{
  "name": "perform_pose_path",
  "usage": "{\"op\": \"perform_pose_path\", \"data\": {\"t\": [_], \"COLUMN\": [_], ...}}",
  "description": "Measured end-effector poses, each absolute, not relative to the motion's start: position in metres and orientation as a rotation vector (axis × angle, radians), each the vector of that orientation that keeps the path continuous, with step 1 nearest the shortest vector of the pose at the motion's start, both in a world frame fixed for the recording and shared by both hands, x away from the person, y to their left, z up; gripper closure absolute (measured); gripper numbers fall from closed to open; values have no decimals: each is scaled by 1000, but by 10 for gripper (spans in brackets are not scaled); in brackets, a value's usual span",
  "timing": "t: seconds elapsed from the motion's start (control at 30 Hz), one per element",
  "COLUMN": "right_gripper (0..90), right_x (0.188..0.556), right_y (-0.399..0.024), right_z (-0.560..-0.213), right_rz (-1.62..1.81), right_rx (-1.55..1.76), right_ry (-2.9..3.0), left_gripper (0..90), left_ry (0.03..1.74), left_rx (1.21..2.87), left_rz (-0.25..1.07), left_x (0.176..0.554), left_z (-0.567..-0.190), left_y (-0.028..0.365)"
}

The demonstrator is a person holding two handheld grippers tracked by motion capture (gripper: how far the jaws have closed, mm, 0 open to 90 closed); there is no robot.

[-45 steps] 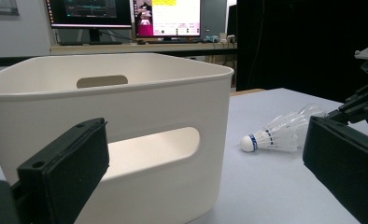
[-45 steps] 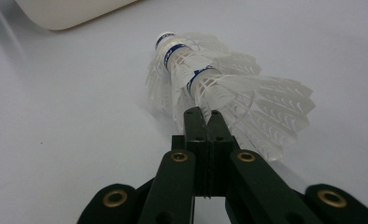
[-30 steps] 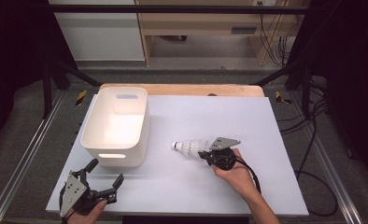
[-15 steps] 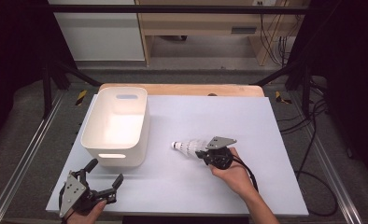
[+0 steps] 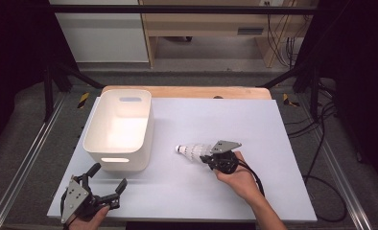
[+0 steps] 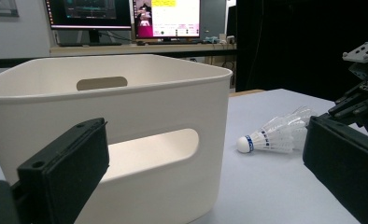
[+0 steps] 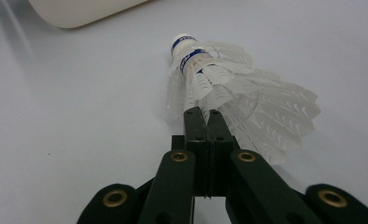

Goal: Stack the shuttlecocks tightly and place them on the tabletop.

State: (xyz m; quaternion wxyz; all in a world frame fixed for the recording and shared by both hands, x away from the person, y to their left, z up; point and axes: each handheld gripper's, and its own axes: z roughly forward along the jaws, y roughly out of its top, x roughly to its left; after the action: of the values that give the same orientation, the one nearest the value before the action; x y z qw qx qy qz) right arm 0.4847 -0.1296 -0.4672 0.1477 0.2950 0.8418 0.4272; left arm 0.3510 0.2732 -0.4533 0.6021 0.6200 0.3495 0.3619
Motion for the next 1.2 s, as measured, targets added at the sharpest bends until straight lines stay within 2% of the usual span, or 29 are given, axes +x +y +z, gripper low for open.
{"op": "perform_pose_path", "data": {"t": [1.2], "right_gripper": [893], "right_x": [486], "right_y": [-129], "right_z": [-472], "right_rz": [1161], "right_rx": [860], "right_ry": [2464], "left_gripper": [5], "left_ry": [809], "left_rx": [1436], "left_rz": [838], "left_x": [351], "left_z": [-453], "left_y": [273]}}
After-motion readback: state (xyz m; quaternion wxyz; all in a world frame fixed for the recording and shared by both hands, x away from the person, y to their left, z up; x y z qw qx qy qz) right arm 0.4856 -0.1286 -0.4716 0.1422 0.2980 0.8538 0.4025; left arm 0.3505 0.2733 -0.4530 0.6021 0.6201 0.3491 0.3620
